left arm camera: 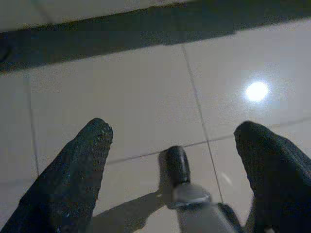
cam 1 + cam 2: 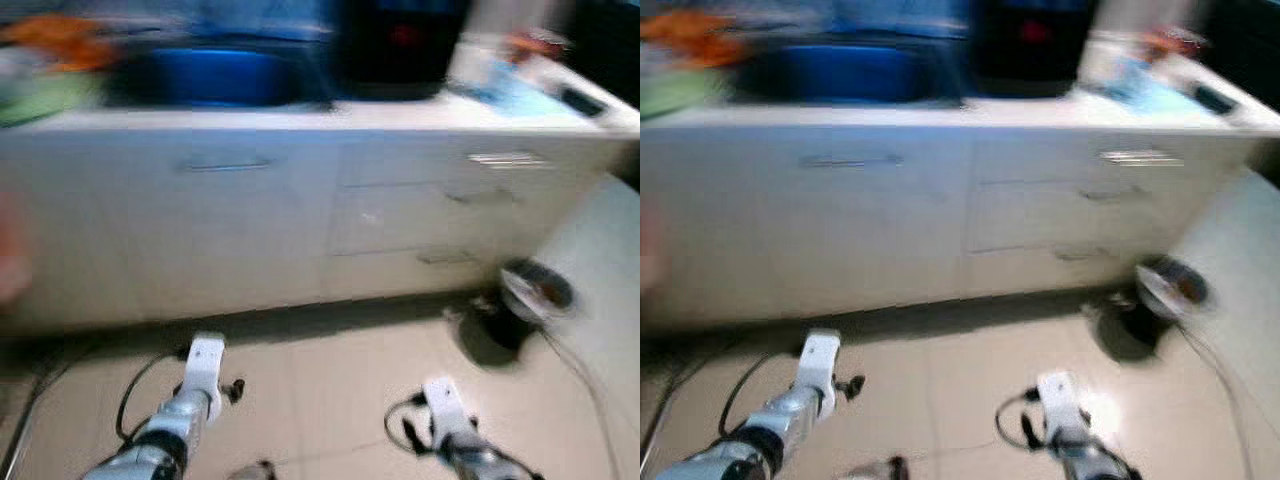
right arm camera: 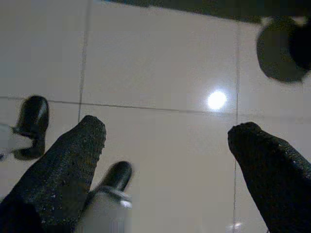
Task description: Kitchen organization
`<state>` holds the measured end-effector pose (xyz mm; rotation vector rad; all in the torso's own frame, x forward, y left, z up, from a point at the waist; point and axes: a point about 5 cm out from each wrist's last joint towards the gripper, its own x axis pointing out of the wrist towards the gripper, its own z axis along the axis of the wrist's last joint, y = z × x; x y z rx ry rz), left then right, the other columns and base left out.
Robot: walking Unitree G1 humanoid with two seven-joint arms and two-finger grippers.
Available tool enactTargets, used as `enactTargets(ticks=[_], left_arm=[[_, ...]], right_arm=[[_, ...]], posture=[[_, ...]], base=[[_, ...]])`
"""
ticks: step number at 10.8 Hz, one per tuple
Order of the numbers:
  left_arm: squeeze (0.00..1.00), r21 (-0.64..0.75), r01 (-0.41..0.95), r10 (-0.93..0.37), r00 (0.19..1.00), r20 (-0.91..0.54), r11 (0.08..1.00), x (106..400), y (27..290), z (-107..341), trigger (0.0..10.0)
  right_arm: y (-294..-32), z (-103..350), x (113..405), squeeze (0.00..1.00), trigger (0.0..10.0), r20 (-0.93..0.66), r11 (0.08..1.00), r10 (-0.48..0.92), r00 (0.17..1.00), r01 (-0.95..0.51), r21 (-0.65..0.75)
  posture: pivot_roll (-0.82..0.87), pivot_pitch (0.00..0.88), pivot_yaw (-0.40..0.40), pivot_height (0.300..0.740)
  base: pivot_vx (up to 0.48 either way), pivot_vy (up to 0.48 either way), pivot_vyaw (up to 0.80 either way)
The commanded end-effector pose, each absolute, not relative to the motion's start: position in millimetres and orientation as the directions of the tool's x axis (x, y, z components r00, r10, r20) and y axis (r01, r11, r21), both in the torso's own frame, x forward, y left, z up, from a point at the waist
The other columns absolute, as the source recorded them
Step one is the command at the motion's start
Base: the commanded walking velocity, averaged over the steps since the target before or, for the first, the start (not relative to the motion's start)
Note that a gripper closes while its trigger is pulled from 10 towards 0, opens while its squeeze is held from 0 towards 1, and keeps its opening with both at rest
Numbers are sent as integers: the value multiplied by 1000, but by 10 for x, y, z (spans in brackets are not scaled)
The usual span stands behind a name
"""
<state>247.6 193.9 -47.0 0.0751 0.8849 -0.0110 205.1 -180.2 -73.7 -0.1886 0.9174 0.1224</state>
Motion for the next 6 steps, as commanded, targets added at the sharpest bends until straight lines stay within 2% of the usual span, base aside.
enactTargets(ticks=[1,6], left_arm=[[0,72,53,23,629,-777,996,2480,1946,-467,10000],[0,68,58,17,626,-779,996,2486,1941,-464,10000]], right_arm=[[-1808,-738,2046,0,10000,-797,976,21,604,-186,-115],[-1791,-742,2043,0,10000,-798,975,26,602,-190,-112]], posture=[[23,0,-45,740],[25,0,-44,740]], base=[[368,0,0],[480,0,0]])
